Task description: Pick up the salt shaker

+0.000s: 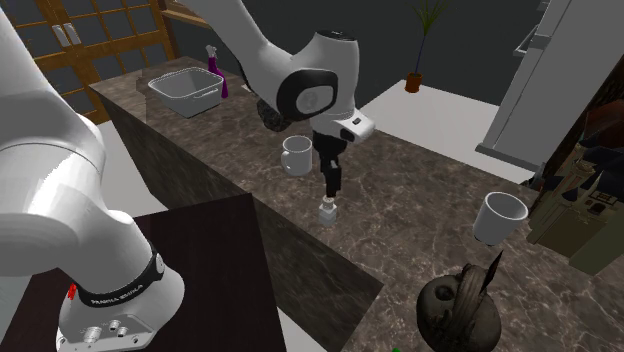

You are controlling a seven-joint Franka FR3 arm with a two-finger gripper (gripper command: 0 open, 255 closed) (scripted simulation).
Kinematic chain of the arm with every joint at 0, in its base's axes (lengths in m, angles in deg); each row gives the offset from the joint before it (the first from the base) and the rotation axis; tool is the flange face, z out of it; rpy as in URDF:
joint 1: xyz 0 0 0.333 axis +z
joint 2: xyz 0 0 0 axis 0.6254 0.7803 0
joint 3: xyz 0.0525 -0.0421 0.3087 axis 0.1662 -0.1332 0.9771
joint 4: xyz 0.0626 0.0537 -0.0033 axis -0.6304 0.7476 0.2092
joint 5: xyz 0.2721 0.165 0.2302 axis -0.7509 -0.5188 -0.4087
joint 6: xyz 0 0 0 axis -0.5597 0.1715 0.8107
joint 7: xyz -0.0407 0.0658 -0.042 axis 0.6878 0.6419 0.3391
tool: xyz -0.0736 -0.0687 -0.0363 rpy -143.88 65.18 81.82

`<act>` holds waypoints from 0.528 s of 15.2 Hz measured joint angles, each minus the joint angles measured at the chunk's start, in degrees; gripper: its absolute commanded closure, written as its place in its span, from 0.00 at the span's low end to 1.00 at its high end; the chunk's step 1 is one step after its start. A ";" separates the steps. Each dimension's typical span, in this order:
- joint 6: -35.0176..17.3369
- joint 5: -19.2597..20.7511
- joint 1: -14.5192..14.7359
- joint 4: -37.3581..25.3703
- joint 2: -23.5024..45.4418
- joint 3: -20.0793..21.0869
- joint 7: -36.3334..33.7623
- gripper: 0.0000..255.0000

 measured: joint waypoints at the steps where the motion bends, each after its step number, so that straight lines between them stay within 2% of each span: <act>1: -1.79 0.62 0.20 -0.86 2.62 0.12 -1.01 0.00; 3: -4.55 1.79 0.84 -2.90 7.42 0.17 -3.01 0.00; 8: -9.13 3.64 1.55 -3.98 13.11 -0.61 -4.73 0.00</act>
